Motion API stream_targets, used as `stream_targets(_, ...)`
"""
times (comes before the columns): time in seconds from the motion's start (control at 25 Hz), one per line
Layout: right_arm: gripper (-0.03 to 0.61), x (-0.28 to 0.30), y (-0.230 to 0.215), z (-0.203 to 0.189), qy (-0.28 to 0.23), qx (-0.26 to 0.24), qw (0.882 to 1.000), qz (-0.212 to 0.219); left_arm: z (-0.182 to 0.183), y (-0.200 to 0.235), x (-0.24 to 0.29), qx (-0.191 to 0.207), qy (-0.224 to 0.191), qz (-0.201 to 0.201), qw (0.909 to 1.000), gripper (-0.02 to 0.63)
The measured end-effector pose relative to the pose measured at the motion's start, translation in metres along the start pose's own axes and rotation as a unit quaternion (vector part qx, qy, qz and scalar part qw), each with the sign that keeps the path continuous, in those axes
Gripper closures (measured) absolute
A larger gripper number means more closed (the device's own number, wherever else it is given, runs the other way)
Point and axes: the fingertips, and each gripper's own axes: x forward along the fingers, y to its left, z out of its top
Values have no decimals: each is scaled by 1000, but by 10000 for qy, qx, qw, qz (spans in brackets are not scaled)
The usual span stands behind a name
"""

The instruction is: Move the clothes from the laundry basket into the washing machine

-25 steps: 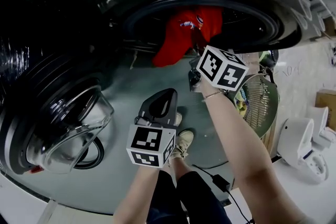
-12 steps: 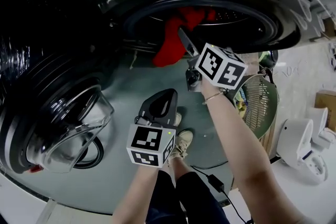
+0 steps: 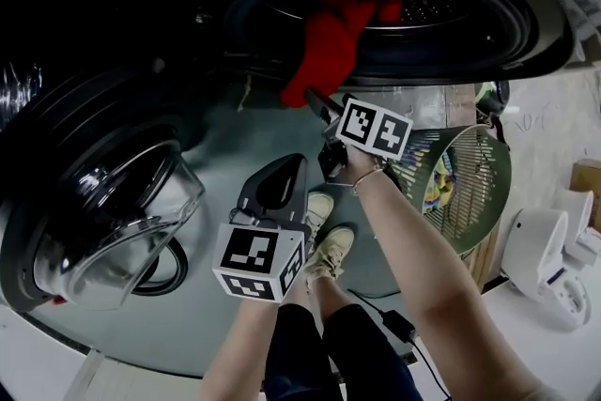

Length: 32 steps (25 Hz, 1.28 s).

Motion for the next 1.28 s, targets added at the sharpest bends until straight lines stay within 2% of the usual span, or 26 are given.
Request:
stream_targets(0.12,190,13,-2,5,-94,228,9997,48,-6,6,-4,-8,8,44,10000,506)
stream_targets(0.2,259,16,1,14,-176,254,9994,122,-9,8,-3,-16,16,41,10000,506)
stream_targets(0.36,514,4,18,32,-436,261,9980,382,-11,8,-2,-86,4,37,10000,506)
stream_targets(0.48,523,-15,33,42,-640,-37,9963,575,-10,2,-3,-122,7,9,9999,506)
stream_targets(0.6,525,-39,52,65,-1005,-724,9900,674,-3,-6,-1,-103,0,-42,9999,506)
stream_targets(0.72,525,-62,70,93,-1368,-1415,9786,597,5,-10,2,-53,4,-53,10000,506)
stream_targets(0.88,525,-82,91,138,-1933,-1928,9603,580,14,-15,6,-17,21,-90,10000,506)
stream_targets(1.04,525,-90,107,181,-2316,-2018,9499,578,24,-22,9,23,5,-140,9999,506)
stream_targets(1.28,525,-112,120,230,-3055,-1780,9332,639,32,-25,10,115,24,-184,9998,506)
